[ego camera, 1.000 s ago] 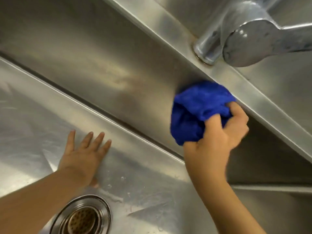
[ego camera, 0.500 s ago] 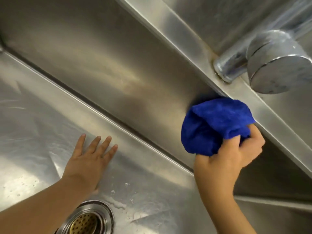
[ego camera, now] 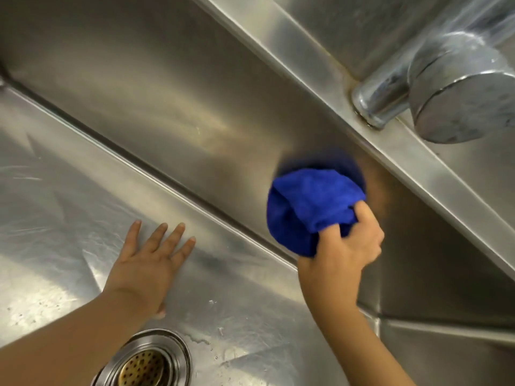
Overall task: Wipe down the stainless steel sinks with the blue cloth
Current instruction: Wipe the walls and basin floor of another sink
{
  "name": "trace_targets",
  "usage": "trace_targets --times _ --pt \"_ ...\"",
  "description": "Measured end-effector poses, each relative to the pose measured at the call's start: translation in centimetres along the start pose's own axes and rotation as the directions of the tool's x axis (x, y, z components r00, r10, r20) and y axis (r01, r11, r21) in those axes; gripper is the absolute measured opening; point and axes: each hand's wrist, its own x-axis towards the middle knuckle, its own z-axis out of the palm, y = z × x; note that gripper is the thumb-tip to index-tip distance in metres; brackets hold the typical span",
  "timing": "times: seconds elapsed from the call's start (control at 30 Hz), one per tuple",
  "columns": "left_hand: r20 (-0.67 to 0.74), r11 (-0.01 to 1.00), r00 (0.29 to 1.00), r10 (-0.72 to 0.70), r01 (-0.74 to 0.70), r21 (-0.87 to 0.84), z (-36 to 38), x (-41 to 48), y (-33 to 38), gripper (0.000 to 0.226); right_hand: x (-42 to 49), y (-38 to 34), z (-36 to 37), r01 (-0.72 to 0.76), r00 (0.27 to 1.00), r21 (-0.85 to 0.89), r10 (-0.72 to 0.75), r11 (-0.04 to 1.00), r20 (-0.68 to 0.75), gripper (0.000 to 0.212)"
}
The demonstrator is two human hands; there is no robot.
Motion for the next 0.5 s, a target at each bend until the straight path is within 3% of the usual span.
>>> trace_targets --times 0.07,0.17,0.27,0.37,0.5 --pt "-0.002 1.000 1.000 0.003 -0.003 -0.002 -0.1 0.0 0.0 0.117 -0.5 0.1 0.0 -0.063 0.998 -0.020 0.063 0.998 0.006 0.067" --pt "0.013 1.000 1.000 0.008 -0.008 0.017 -0.3 -0.2 -0.1 0.114 1.1 -3.6 2.1 -0.079 0.995 0.113 0.085 0.991 -0.053 0.038" --pt "0.009 0.998 1.000 -0.009 0.008 0.059 -0.4 -0.3 0.2 0.109 2.3 -7.1 5.6 0.223 0.975 0.052 -0.223 0.973 -0.007 0.035" --pt "0.000 0.998 1.000 -0.018 0.018 0.053 -0.2 -0.1 0.2 0.111 2.5 -5.6 6.4 0.325 0.945 -0.032 -0.324 0.945 0.041 0.035" --pt "-0.011 1.000 1.000 0.009 -0.009 0.011 0.1 0.2 -0.2 0.117 -1.2 2.0 4.3 0.431 0.899 -0.205 -0.398 0.878 0.184 0.032"
